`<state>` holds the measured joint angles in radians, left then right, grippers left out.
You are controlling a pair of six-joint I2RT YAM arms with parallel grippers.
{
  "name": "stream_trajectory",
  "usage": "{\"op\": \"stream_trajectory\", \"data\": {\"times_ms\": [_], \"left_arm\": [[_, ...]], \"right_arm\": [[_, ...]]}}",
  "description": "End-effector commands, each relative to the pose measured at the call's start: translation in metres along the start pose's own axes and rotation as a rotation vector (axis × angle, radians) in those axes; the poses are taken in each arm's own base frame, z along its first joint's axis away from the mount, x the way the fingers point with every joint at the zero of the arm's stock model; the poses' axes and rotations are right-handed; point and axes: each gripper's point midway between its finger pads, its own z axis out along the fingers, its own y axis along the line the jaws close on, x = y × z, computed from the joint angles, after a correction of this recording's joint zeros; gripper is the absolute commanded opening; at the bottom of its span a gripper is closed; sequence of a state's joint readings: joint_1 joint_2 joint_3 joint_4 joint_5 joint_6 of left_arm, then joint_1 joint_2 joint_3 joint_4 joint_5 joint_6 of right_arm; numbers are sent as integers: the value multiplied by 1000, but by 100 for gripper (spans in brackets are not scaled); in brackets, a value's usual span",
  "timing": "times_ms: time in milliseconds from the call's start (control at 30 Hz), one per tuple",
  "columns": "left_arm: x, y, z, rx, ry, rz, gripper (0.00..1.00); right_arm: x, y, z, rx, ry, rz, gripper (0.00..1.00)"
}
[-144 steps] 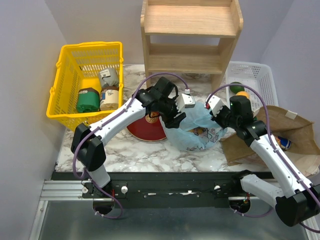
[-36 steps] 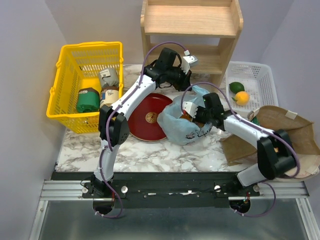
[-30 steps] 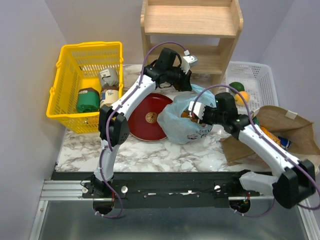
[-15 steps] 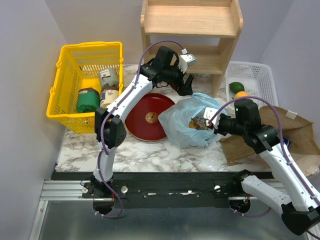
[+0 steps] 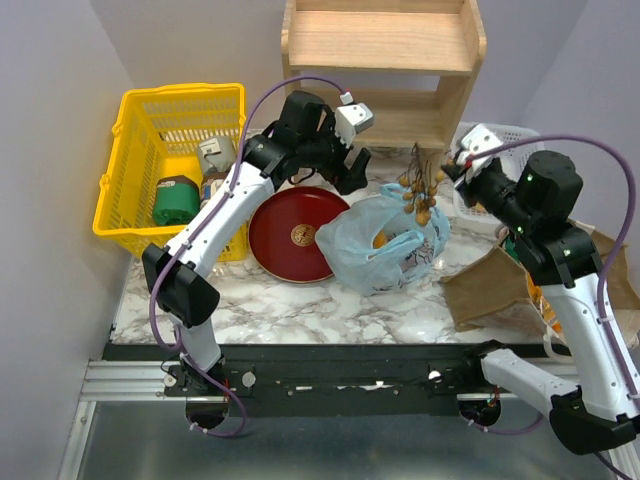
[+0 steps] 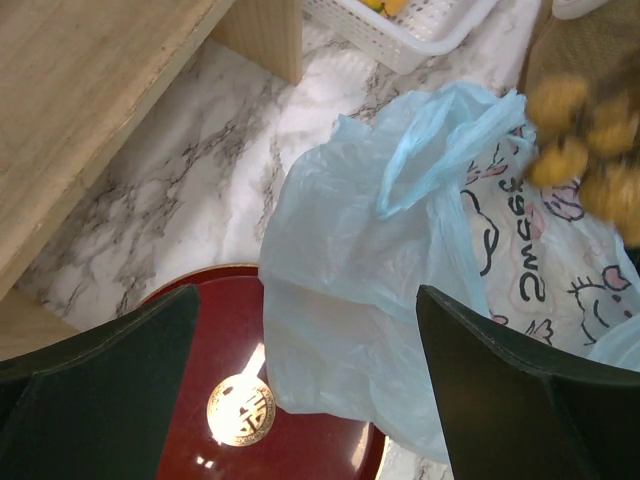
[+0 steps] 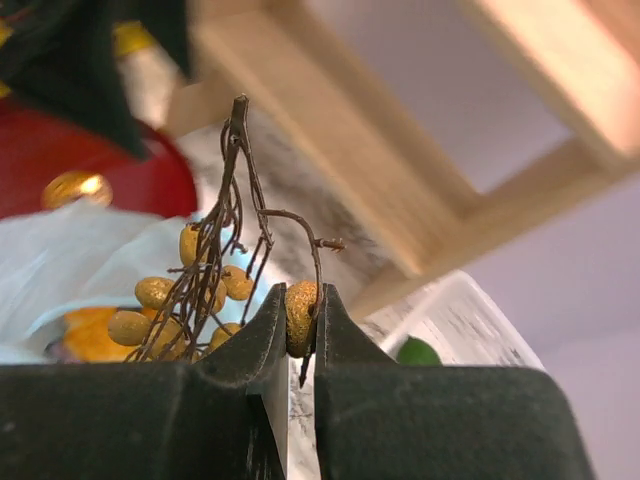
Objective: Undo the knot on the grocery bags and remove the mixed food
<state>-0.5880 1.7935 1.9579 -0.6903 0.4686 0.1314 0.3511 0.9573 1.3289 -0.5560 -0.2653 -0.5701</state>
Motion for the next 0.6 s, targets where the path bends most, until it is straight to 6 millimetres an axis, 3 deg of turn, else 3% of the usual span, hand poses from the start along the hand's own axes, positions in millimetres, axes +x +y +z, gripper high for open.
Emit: {"op": "stream_trajectory", "data": {"times_ms": [0,100,200,367,400,467,500,567], "left_arm": [[15,0,-11,-55,48,35,99],[19,-7,-14,-43,57,46,98],[20,-11,-16,-37,61,60,99],[24,-9,-16,-46,73,66,99],[26,-9,-16,-46,77,63,99],[27,-9,-16,-45,79,64,99],[29,-9,-16,-46,82,62,99],[29,-9,-16,-48,82,67,99]], "right_arm": [[-25,-87,-13,382,-68,156,0],[-13,-129,-24,591,-49,200,0],[2,-158,-35,728,-32,257,0],[37,-184,-40,850,-10,384,0],[54,-192,-35,872,30,404,0],[69,-206,-37,936,72,441,1],[97,-208,-24,937,160,477,0],[109,-212,-14,933,176,574,0]]}}
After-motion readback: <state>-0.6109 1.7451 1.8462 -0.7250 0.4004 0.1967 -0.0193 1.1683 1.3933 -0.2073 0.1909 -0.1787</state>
